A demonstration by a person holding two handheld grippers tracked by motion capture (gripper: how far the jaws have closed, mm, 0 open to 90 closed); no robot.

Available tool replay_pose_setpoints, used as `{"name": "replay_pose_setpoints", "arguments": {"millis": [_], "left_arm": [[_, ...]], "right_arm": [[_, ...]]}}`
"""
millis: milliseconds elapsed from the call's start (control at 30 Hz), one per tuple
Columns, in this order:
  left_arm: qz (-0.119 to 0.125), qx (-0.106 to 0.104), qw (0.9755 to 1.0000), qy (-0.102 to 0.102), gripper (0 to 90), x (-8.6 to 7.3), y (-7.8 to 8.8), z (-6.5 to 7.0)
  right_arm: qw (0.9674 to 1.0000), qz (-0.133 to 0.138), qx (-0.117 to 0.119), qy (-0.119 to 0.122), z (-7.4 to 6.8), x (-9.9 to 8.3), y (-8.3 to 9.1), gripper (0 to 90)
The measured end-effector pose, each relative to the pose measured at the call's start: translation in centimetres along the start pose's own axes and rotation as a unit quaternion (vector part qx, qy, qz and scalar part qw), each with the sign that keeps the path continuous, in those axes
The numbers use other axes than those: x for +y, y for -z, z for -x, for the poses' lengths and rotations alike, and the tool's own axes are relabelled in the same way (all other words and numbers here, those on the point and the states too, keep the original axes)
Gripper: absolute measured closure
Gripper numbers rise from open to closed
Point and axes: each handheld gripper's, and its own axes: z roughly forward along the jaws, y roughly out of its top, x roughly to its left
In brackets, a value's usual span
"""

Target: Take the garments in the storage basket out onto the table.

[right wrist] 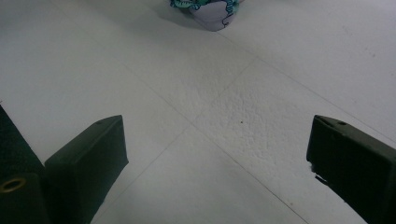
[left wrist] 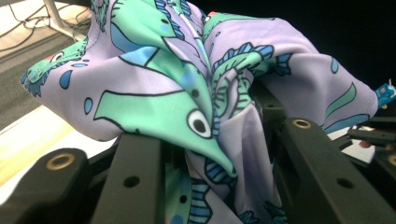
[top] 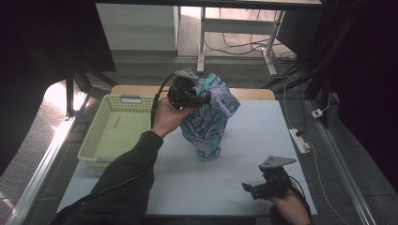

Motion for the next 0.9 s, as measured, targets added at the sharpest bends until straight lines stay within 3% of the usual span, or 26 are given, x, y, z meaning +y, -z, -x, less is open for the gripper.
{"name": "replay_pose_setpoints", "arguments": {"millis": [300,700,900], "left_arm": [[-0.038,0.015,0.9989,-0.021,63.4,-1.8,-2.7,-0.2],[-0.089,0.025,0.9946,-0.047,62.0,-4.7,-6.0,-0.2],[-0.099,0.020,0.9940,-0.042,61.4,-6.3,-7.4,-0.5]], "right_arm": [[1.0000,-0.003,0.000,0.005,-0.1,0.0,0.0,5.0],[0.9999,-0.006,0.001,0.009,-0.2,0.0,-0.1,5.1],[0.9999,-0.009,0.000,0.013,-0.2,0.0,-0.1,5.1]]}}
